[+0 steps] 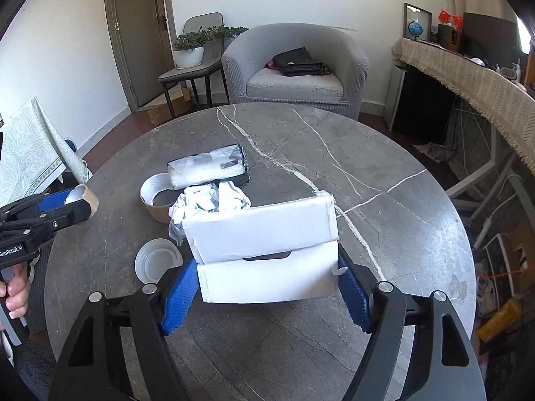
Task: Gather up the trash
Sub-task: 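Grasp the torn white box with the right tool while the left grasps the brown tape roll, then carry the tape roll over the bin and open the left tool while the right carries the box, then lower the white box into the green bin and open the right tool, then move both tools back to the table toward the crumpled paper and white lid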
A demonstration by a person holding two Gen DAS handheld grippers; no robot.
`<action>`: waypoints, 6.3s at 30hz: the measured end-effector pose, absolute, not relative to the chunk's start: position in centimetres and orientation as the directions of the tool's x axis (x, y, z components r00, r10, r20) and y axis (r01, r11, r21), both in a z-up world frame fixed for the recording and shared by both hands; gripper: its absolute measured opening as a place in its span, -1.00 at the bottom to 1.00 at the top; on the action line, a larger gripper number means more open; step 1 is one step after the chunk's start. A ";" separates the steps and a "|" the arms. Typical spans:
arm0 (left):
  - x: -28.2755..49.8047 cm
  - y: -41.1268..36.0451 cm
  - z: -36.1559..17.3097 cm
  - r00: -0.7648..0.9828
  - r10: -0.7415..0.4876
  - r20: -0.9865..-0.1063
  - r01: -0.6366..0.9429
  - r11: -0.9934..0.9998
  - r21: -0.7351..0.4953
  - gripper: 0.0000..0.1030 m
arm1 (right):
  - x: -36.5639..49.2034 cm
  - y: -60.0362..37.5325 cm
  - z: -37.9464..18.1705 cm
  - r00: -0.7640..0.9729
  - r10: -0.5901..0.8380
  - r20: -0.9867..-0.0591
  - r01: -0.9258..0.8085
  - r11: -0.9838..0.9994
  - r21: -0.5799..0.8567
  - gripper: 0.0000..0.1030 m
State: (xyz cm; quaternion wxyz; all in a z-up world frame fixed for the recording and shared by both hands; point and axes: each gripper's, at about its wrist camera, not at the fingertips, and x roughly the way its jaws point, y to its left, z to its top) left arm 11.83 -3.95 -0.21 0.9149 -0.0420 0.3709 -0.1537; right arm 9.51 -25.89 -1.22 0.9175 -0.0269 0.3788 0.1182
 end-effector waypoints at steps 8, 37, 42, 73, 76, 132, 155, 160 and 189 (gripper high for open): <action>11.1 -1.3 0.1 0.696 -0.266 -0.667 0.208 0.964 -0.167 0.17 | 8.3 -25.0 1.8 0.767 0.213 -0.605 -0.235 0.971 0.044 0.49; 8.1 12.7 -4.7 0.632 -0.067 -0.772 0.037 0.998 -0.056 0.17 | 8.2 -6.0 2.2 0.599 0.547 -0.585 -0.586 0.797 0.146 0.49; 7.9 14.2 -7.7 0.554 -0.036 -0.831 0.045 0.999 -0.013 0.18 | 8.4 -3.5 1.5 0.572 0.561 -0.599 -0.611 0.778 0.145 0.49; 5.2 19.6 -18.5 0.233 -0.081 -0.969 0.092 0.994 -0.061 0.31 | 9.8 8.1 -4.7 0.400 0.538 -0.742 -0.682 0.716 0.151 0.50; 5.2 20.4 -17.3 0.269 -0.087 -0.959 0.076 0.995 -0.068 0.31 | 9.8 8.9 -5.4 0.387 0.526 -0.757 -0.686 0.713 0.145 0.50; 5.2 23.1 2.4 0.786 -0.079 -0.613 -0.113 0.956 -0.269 -0.42 | 6.6 11.6 -14.9 0.166 0.344 -0.924 -0.813 0.578 0.068 0.41; 6.2 17.2 4.1 0.812 -0.143 -0.566 -0.005 0.968 -0.253 -0.11 | 6.0 0.9 -1.9 0.448 0.537 -0.715 -0.726 0.685 0.060 0.07; 7.1 12.7 4.0 0.801 -0.200 -0.564 0.072 0.968 -0.242 -0.02 | 6.8 -4.0 -0.7 0.509 0.505 -0.697 -0.653 0.754 0.069 0.04; 9.8 -4.5 1.3 0.659 -0.410 -0.631 0.343 0.910 -0.233 0.20 | 9.9 -22.0 2.3 0.698 0.269 -0.664 -0.272 0.957 0.101 0.58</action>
